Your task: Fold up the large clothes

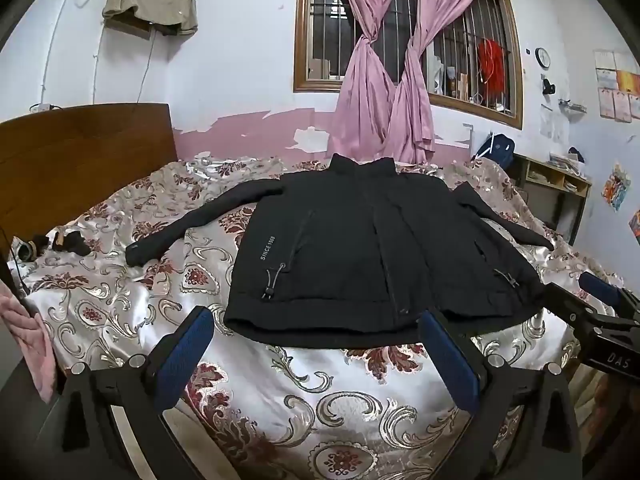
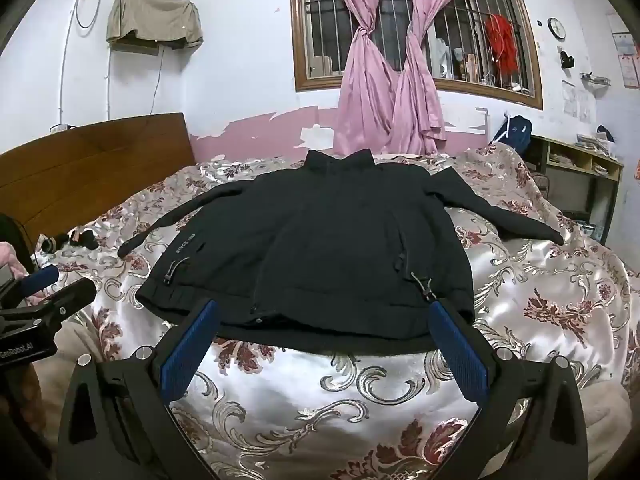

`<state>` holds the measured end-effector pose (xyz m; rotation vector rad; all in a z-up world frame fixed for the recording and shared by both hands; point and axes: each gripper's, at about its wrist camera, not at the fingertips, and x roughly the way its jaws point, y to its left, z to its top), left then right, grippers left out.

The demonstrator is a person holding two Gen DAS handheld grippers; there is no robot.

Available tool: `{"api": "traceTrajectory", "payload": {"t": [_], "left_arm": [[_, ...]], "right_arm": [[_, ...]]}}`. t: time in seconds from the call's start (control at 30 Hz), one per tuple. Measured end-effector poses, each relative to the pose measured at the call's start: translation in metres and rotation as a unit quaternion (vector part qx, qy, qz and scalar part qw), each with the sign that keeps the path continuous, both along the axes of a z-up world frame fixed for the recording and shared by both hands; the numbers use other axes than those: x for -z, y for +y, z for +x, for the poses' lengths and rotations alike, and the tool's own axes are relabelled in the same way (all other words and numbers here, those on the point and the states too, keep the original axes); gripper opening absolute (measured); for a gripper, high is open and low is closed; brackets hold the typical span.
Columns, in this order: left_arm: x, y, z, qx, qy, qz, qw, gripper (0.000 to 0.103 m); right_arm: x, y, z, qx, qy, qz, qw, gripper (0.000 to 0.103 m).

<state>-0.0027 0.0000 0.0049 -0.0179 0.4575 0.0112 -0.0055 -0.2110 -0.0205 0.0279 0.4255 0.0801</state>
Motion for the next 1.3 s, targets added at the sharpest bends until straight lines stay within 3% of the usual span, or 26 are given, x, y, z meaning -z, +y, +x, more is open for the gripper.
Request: {"api": "traceTrajectory", "payload": {"t": [1.3], "left_arm": [[-0.015, 0.003, -0.003, 0.003, -0.016, 0.000, 0.9999, 0.103]], "right_arm": [[0.000, 0.000, -0.002, -0.005, -0.006, 0.003, 1.000, 0.102]]}}
